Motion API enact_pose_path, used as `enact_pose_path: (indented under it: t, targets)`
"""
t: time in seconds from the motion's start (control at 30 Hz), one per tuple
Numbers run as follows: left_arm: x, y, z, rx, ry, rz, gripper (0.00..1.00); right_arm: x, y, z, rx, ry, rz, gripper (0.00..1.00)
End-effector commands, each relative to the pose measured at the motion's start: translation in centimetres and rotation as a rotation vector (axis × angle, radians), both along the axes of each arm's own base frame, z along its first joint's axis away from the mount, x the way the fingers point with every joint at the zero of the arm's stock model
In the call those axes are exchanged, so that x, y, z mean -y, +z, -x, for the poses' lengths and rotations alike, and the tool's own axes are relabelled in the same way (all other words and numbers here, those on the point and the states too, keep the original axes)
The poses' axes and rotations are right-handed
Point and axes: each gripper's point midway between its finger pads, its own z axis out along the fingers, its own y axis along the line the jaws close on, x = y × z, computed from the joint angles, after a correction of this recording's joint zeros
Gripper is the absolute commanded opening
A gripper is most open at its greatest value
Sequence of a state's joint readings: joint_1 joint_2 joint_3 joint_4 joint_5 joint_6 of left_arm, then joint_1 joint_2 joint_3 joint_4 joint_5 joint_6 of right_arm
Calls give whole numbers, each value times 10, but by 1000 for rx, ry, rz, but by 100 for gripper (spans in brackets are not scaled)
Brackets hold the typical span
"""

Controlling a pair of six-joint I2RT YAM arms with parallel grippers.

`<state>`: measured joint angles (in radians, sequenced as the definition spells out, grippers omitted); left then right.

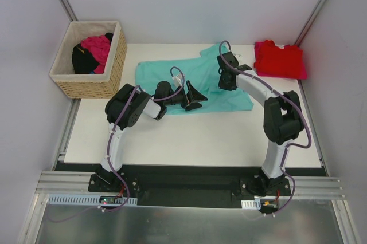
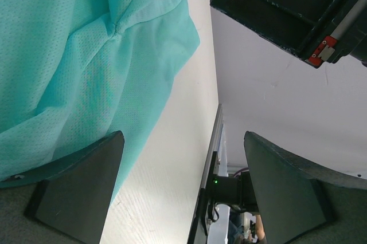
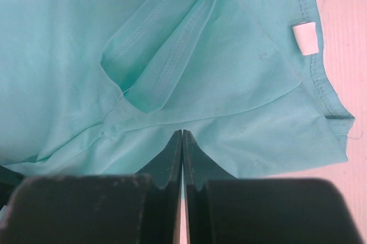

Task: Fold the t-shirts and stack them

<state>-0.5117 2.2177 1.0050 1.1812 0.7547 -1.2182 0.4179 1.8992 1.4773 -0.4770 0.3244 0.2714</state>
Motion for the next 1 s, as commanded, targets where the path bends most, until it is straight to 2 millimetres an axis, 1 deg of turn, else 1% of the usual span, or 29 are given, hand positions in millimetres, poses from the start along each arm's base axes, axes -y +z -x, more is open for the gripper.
enact_pose_path:
  t: [0.0,0.03,0.1,0.13,0.17,0.27,0.33,0.5,0.77,0.8,0.87,0.97]
  targets:
    - [5,9,8,55,-37,14,86,-7,-5,-1,-7,10,0,1]
    - [5,10,8,59,-37,13,86,-8,-11,-2,-21,9,1,1]
    - [5,11,8,58,-38,12,86,-12,-10,-8,-16,10,-9,1]
    - [5,11,8,63,-41,10,86,-14,-15,-9,-29,15,-6,1]
    - [5,12,7,65,-42,10,86,-16,-12,-12,-25,18,-12,1]
    - [6,12,8,61,-43,10,86,-21,-18,-14,-40,21,-17,1]
    - [6,10,8,58,-43,10,86,-23,-16,-17,-34,23,-22,1]
    - [5,10,8,58,-43,10,86,-29,-22,-21,-43,23,-32,1]
    - [5,7,8,55,-41,8,86,-39,-20,-29,-36,31,-52,1]
    - [5,6,9,53,-41,7,86,-40,-23,-30,-40,31,-55,1]
    - [5,6,9,49,-44,7,86,-43,-21,-33,-32,33,-59,1]
    - [5,4,9,48,-43,5,86,-48,-24,-41,-26,31,-71,1]
